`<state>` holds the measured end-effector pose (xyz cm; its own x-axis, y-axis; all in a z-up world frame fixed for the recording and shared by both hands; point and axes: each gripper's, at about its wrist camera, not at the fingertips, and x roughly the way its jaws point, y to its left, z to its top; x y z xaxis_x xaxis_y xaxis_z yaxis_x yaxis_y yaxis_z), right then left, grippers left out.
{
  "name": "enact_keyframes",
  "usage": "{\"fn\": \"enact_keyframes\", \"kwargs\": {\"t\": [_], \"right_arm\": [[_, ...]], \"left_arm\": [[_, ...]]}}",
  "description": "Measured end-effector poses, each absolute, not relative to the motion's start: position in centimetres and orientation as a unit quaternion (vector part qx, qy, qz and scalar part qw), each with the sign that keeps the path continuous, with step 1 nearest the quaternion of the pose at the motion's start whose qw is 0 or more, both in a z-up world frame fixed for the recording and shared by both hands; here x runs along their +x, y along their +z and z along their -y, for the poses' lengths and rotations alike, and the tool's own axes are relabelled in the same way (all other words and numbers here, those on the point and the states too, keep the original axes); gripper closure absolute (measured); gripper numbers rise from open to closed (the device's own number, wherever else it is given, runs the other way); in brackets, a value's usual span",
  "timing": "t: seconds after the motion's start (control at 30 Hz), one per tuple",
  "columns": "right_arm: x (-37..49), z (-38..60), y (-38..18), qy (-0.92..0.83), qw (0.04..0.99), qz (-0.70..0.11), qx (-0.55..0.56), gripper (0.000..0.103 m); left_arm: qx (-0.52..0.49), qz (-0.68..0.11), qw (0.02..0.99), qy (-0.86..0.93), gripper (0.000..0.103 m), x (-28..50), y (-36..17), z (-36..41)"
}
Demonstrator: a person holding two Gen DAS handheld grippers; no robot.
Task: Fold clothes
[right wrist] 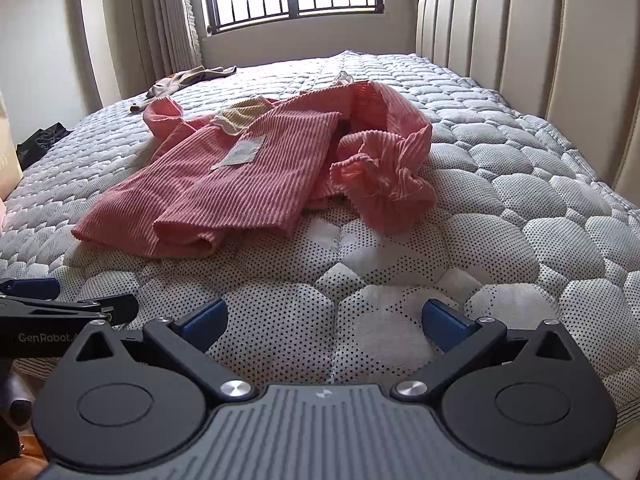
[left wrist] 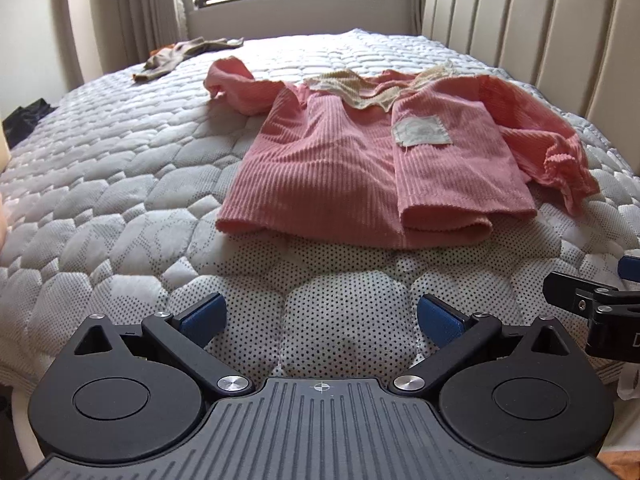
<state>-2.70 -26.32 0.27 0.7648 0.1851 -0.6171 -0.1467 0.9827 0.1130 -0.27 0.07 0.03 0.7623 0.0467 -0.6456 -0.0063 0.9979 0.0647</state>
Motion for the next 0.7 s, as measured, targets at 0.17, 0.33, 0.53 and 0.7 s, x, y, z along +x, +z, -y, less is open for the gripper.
{"fn": "enact_keyframes", "kwargs": {"t": [0.17,0.33,0.53,0.7], "right_arm": [[-2.9,26.7,0.1,0.082,0.939,-0.333,0.026,0.0],[-2.9,25.9,-0.4,0.078,0.933,-0.35,0.011,0.0],[-2.6,26.2,-0.6,0.083,0.932,-0.352,0.019,0.0],[-2.5,26.2,-0.6,0.083,0.932,-0.353,0.017,0.0]], "left_arm": [[0.02,-0.33,0.944,0.007,0.0,-1.8,0.2,-0.4],[0.008,-0.32,0.947,-0.003,0.0,-4.3,0.0,-1.2],[0.003,-0.368,0.93,0.004,0.0,-4.5,-0.2,-1.7],[0.008,-0.385,0.923,0.011,0.0,-2.5,0.1,-0.7]]}}
